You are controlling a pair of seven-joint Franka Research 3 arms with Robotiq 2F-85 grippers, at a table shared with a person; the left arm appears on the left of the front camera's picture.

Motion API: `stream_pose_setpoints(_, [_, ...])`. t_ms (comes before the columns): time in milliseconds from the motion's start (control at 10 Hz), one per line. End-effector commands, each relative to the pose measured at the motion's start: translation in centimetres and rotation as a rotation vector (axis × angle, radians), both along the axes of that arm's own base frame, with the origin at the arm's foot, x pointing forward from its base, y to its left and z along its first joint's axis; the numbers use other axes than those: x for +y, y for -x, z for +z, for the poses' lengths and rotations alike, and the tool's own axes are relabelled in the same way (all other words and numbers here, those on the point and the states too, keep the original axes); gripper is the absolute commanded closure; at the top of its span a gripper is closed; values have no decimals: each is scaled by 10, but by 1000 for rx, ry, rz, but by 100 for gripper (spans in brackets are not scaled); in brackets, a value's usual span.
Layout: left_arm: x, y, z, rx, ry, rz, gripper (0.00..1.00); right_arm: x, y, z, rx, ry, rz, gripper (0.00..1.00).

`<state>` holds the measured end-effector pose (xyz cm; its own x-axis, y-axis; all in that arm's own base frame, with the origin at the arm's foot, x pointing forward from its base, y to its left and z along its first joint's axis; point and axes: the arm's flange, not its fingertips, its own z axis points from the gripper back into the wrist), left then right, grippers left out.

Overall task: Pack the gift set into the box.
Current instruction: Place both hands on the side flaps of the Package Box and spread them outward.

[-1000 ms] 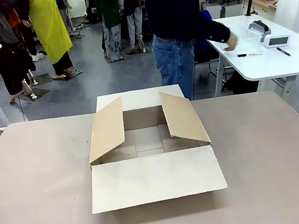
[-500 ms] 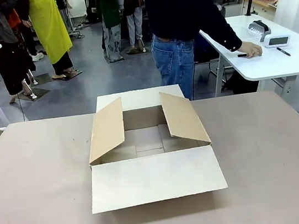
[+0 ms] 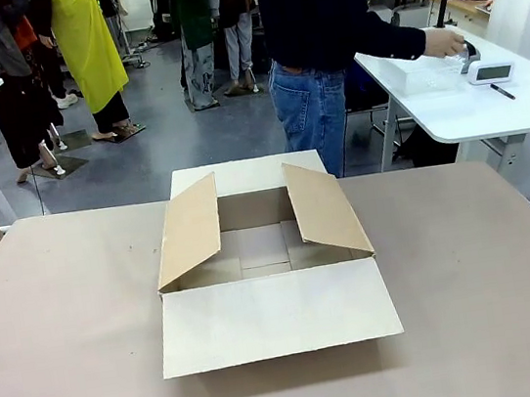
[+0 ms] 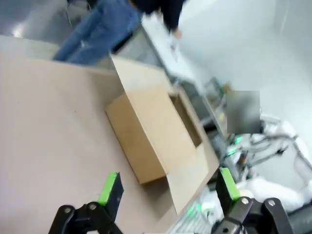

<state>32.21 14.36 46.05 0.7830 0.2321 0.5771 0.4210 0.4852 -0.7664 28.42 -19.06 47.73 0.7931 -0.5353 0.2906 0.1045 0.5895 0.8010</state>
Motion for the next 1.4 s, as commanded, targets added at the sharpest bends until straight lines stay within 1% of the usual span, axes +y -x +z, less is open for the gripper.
stream_pose_setpoints(0, [-98,-31,43,27,-283,-189,0,133,-29,5,9,244,170,0])
stream_pose_setpoints(100, [-133,-42,41,38,-301,-234,0,162,-36,-5,27,275,264,0])
stream_pose_setpoints(200, [-152,-48,39,57,-324,-295,0,171,-36,-19,85,299,312,0])
stream_pose_setpoints(300, [-110,-31,25,43,-217,-188,0,123,-47,30,16,222,203,0])
stream_pose_setpoints(400, [-110,-31,25,43,-217,-188,0,123,-47,30,16,222,203,0])
stream_pose_setpoints(500, [-168,-42,36,63,-299,-273,0,123,-47,30,16,222,203,0])
stream_pose_setpoints(600, [-202,-55,47,122,-409,-188,0,123,-47,30,16,222,203,0])
stream_pose_setpoints(700, [-245,-68,60,136,-531,-107,0,123,-47,30,16,222,203,0])
stream_pose_setpoints(800, [-292,-78,66,166,-680,-139,0,123,-47,30,16,222,203,0])
stream_pose_setpoints(900, [-337,-90,70,202,-804,-141,0,123,-47,30,16,222,203,0])
stream_pose_setpoints(1000, [-383,-101,70,252,-920,-139,0,123,-47,30,16,222,203,0])
stream_pose_setpoints(1100, [-416,-109,63,321,-1017,-147,0,123,-47,30,16,222,203,0])
stream_pose_setpoints(1200, [-431,-111,52,361,-991,-193,0,123,-47,30,16,222,203,0])
stream_pose_setpoints(1300, [-406,-77,53,162,-874,-130,0,123,-47,30,16,222,203,0])
